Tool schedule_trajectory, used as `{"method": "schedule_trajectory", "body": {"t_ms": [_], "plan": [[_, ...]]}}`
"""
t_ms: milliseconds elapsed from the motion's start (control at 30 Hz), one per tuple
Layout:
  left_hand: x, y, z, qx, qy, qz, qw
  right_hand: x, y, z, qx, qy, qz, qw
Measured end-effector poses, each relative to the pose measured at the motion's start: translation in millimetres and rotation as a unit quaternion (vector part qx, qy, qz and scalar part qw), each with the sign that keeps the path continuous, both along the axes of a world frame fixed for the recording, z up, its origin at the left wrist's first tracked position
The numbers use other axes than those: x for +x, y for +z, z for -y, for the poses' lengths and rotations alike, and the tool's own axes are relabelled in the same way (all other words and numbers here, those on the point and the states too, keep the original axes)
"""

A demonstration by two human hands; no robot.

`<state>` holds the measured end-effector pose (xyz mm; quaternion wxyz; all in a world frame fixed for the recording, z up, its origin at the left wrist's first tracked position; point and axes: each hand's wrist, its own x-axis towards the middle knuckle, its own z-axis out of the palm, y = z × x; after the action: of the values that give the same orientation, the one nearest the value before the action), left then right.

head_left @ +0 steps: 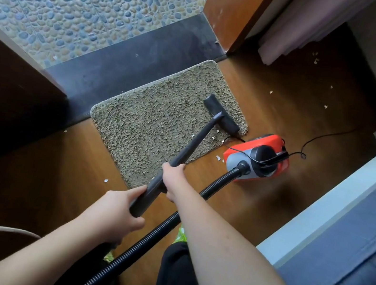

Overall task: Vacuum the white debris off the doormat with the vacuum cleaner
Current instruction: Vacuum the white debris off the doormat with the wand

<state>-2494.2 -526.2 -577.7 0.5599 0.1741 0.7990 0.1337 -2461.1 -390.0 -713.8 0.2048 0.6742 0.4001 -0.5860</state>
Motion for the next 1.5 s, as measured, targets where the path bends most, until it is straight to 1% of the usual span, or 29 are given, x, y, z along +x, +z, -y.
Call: {"method": "schedule_trajectory", "body": {"t_ms": [167,300,400,600,833,933,1100,1200,1300,1367,1433,1500], "plan": [[-15,5,22,-0.016,-0.017,-0.010,1.000,-7,11,19,-0.016,0.004,0.002,1.000],[-22,10,28,-0.005,-0.018,-0.015,1.000,-14,18,24,-0.013,0.016,0.012,1.000],[-26,8,25,0.001,-0.024,-0.022,0.999,-18,21,23,0.010,0.002,0.011,1.000],[-32,2,6,0.026,-0.029,-0.013,0.999,-25,15,6,0.037,-0.025,0.001,0.999],[-29,-7,-29,0.023,-0.005,0.004,1.000,-20,5,-35,0.016,-0.001,0.008,1.000],[-32,-5,-47,0.009,-0.029,0.001,1.000,-22,7,-51,0.006,-0.007,0.008,1.000],[-36,5,-71,-0.010,-0.063,0.022,0.998,-22,22,-64,0.001,-0.023,-0.001,1.000],[-36,7,-74,-0.007,-0.053,0.034,0.998,-24,13,-64,-0.007,-0.048,-0.014,0.999],[-40,-1,-66,0.004,-0.048,0.034,0.998,-22,-34,-54,-0.016,-0.065,-0.009,0.998],[-43,-7,-57,0.012,-0.055,0.034,0.998,-27,-28,-44,-0.012,-0.074,-0.010,0.997],[-49,-9,-47,0.016,-0.071,0.034,0.997,-37,-10,-34,0.003,-0.088,-0.011,0.996],[-61,-10,-36,0.012,-0.096,0.029,0.995,-45,-8,-22,0.010,-0.082,0.001,0.997]]}}
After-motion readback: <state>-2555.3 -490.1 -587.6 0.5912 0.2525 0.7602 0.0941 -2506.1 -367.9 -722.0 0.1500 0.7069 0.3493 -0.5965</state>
